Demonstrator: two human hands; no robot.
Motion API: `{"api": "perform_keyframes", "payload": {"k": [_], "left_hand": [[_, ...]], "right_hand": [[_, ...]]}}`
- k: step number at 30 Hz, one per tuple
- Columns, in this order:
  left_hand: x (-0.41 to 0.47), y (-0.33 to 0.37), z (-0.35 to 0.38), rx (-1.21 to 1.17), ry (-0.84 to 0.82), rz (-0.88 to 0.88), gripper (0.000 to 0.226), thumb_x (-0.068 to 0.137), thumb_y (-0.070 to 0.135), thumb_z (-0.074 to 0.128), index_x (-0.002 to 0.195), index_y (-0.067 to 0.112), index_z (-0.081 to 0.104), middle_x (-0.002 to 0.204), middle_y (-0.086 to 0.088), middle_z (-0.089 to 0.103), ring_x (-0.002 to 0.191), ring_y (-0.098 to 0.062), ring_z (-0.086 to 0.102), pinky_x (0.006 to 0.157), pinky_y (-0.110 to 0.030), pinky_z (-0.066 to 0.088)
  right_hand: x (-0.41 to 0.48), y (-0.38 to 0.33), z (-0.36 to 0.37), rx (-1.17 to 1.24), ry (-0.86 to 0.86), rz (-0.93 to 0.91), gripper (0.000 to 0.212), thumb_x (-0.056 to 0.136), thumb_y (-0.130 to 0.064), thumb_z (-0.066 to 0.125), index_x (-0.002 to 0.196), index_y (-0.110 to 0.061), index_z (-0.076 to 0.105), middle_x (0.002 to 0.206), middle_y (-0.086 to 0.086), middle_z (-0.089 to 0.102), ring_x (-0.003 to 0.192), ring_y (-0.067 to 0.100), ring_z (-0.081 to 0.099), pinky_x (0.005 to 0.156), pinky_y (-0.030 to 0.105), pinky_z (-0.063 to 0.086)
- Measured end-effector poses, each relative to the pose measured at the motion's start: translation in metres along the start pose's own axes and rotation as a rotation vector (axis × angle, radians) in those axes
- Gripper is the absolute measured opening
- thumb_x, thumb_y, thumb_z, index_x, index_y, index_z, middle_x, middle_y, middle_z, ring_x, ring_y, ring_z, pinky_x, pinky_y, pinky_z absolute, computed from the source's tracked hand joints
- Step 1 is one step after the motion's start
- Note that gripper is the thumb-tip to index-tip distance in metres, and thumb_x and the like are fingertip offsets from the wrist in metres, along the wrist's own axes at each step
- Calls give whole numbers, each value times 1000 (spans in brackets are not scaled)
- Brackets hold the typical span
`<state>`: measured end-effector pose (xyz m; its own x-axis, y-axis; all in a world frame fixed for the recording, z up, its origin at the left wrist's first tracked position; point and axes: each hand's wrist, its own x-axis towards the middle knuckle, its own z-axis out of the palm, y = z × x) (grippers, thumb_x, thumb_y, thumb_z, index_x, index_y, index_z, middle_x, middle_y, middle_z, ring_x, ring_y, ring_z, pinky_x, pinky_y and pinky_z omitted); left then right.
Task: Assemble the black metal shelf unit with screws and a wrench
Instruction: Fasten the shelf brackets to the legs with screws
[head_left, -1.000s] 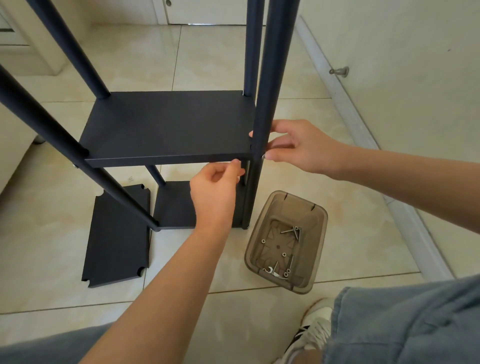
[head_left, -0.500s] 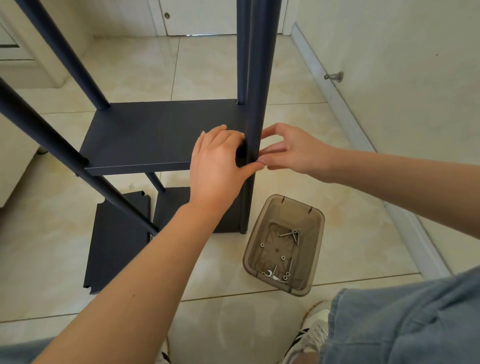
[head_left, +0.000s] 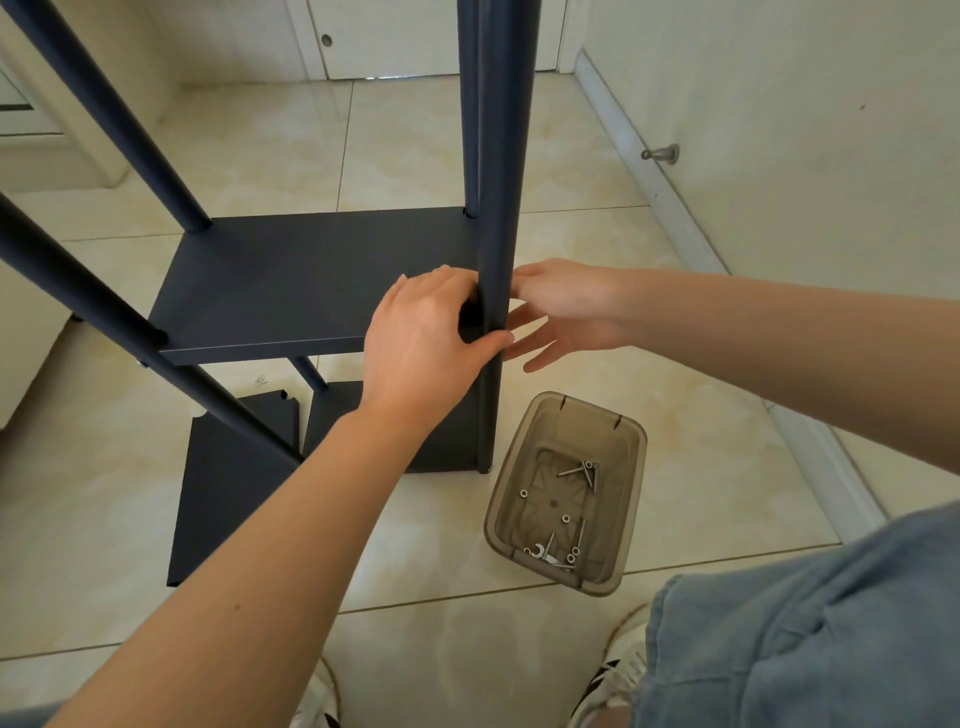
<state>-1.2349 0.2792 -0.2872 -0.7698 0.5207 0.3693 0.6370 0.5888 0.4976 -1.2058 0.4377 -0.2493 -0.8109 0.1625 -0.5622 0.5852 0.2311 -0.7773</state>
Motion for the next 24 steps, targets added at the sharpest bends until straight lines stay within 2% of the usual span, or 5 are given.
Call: {"api": "perform_keyframes", "payload": {"k": [5,8,12,19,24], "left_hand": [[0,-1,0,149,-77,-60,66,89,57,66,145,25,50,158,2,41,150,-19,30,123,-46,0],[-1,-2,4,276,-146,-35,74,95,64,46,157,26,32,165,2,26,155,-21,12,121,-47,-8],[2,-7,3,293,-186,-10,72,97,65,39,157,27,31,166,4,25,155,-21,12,124,-45,0],[-7,-11,10,393,-102,46,70,100,66,30,156,24,36,163,2,31,154,-23,20,124,-43,11],[-15,-13,17,436,27,104,71,101,64,24,148,19,50,155,-1,46,148,-26,34,121,-45,23]], "right_hand": [[-1,-3,-2,-14,-50,-5,31,105,-19,44,135,-18,50,123,11,64,99,35,70,94,56,53],[0,-2,-2,2,-63,-3,22,105,-21,44,126,-21,51,122,11,64,101,36,69,91,55,54],[-1,4,-4,76,-63,2,15,104,-24,46,110,-23,60,119,9,65,102,33,69,86,51,57],[-5,24,-22,128,-34,30,30,103,-27,50,125,-9,58,112,8,72,96,23,73,85,37,59],[-4,61,-32,-47,-51,140,21,100,-22,57,113,-8,66,101,6,76,88,21,75,74,35,62]]}}
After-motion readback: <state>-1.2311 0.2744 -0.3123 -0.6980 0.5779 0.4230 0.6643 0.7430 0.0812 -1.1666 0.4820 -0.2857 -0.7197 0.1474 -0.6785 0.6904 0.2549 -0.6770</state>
